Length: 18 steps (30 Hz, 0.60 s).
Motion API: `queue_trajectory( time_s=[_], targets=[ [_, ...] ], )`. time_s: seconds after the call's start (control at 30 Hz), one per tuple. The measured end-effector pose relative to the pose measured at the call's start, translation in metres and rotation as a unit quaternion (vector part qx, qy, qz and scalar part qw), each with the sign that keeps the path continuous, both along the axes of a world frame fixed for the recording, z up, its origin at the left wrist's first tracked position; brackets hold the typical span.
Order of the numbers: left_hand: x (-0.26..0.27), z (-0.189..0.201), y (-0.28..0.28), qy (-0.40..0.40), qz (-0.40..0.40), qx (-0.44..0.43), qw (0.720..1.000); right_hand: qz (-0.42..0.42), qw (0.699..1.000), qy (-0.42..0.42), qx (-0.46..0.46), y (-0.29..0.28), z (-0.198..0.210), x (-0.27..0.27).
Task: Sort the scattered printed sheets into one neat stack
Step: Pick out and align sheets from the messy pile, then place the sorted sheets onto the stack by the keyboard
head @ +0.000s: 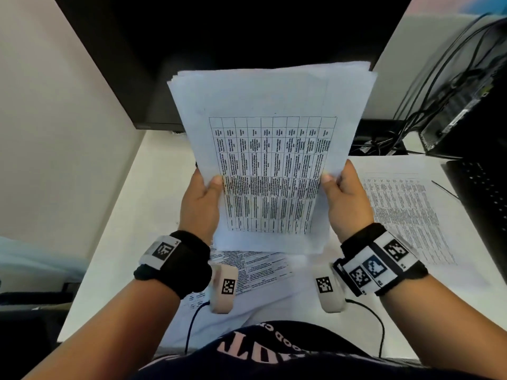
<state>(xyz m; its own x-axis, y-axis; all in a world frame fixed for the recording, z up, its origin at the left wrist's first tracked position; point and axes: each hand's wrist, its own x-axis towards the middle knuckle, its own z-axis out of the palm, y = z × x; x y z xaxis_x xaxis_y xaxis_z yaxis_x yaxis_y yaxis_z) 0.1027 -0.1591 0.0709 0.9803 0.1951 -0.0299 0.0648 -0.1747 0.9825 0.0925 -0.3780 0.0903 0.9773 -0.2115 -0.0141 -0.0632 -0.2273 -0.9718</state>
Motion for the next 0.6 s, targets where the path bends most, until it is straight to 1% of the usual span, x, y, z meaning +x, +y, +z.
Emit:
queue_trajectory(
  time_s=[0.07, 0.1, 0.2, 0.3, 0.37, 0.43, 0.5, 0.57, 0.6],
  targets=[
    [-0.002, 0.001, -0.014, -0.008, 0.008, 0.048, 0.999, 0.001, 1.0, 0.017, -0.008, -0.015, -0.003, -0.003],
    [-0.004, 0.002, -0.022, -0.011, 0.013, 0.059, 0.998, 0.001, 0.999, 0.03, -0.014, -0.023, -0.006, -0.004],
    [-0.004, 0.0, -0.046, -0.013, 0.038, 0.042, 0.998, 0.013, 0.996, 0.087, -0.033, -0.046, -0.018, -0.012],
    [-0.003, -0.005, -0.068, 0.002, 0.027, 0.036, 0.999, -0.004, 0.989, 0.128, -0.069, -0.069, -0.03, -0.021],
    [-0.004, -0.009, -0.08, 0.024, -0.01, 0.05, 0.998, -0.042, 0.985, 0.153, -0.075, -0.082, -0.032, -0.025],
    [-0.008, -0.01, -0.091, 0.049, -0.054, 0.063, 0.995, -0.065, 0.979, 0.184, -0.05, -0.099, -0.034, -0.026],
    [-0.015, -0.012, -0.1, 0.085, -0.099, 0.042, 0.991, -0.075, 0.973, 0.216, -0.027, -0.119, -0.036, -0.026],
    [-0.026, -0.015, -0.106, 0.146, -0.143, 0.001, 0.979, -0.081, 0.963, 0.253, -0.037, -0.144, -0.04, -0.023],
    [-0.033, -0.022, -0.105, 0.167, -0.178, 0.001, 0.97, -0.084, 0.957, 0.274, -0.051, -0.158, -0.044, -0.021]
  ],
)
